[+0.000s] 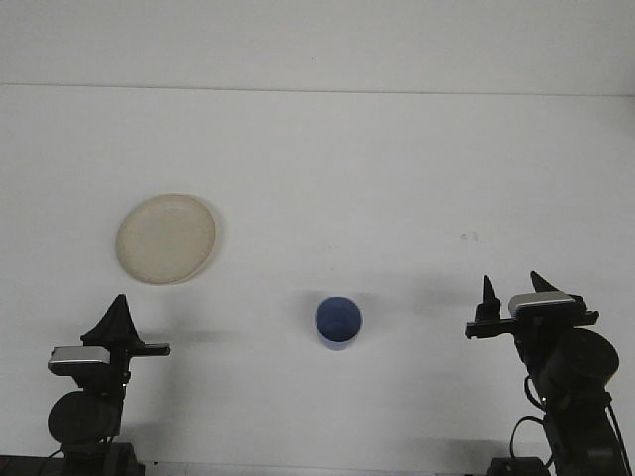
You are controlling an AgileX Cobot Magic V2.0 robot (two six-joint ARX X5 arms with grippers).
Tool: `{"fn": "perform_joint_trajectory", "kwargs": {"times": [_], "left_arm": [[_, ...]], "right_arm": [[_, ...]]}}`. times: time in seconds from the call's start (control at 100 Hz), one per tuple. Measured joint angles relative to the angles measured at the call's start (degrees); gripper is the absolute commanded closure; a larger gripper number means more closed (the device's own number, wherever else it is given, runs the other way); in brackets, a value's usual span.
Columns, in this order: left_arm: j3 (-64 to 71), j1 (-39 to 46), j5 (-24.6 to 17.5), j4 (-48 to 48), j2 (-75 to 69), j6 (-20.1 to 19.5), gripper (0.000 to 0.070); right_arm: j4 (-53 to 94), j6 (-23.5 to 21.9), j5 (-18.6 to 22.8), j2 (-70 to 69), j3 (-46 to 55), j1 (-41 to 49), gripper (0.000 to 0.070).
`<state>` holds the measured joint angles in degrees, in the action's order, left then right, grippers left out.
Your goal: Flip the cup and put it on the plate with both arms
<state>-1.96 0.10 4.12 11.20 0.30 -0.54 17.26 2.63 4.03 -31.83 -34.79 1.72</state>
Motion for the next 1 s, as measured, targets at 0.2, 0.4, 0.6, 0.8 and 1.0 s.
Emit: {"fn": "perform_joint_trajectory", "kwargs": {"times": [0.2, 0.4, 0.6, 0.8, 1.0], "left_arm": [[0.0, 0.0, 0.0, 0.0, 0.0, 0.0, 0.0689], [0.0, 0.0, 0.0, 0.0, 0.0, 0.0, 0.0689], [-0.9, 0.0, 0.0, -2.1, 0.0, 0.0, 0.0689], [-11.4, 0.0, 0.0, -10.5, 3.2, 0.0, 0.0689], [-26.0, 0.0, 0.0, -23.2, 13.9, 0.7, 0.0689]], "right_arm": [[0.0, 0.0, 0.0, 0.0, 0.0, 0.0, 0.0206], [0.0, 0.0, 0.0, 0.0, 0.0, 0.0, 0.0206], [0.0, 0.0, 0.0, 0.0, 0.0, 0.0, 0.0206], [0.0, 0.0, 0.0, 0.0, 0.0, 0.0, 0.0206], [0.0, 0.0, 0.0, 0.0, 0.0, 0.0, 0.0206]]}}
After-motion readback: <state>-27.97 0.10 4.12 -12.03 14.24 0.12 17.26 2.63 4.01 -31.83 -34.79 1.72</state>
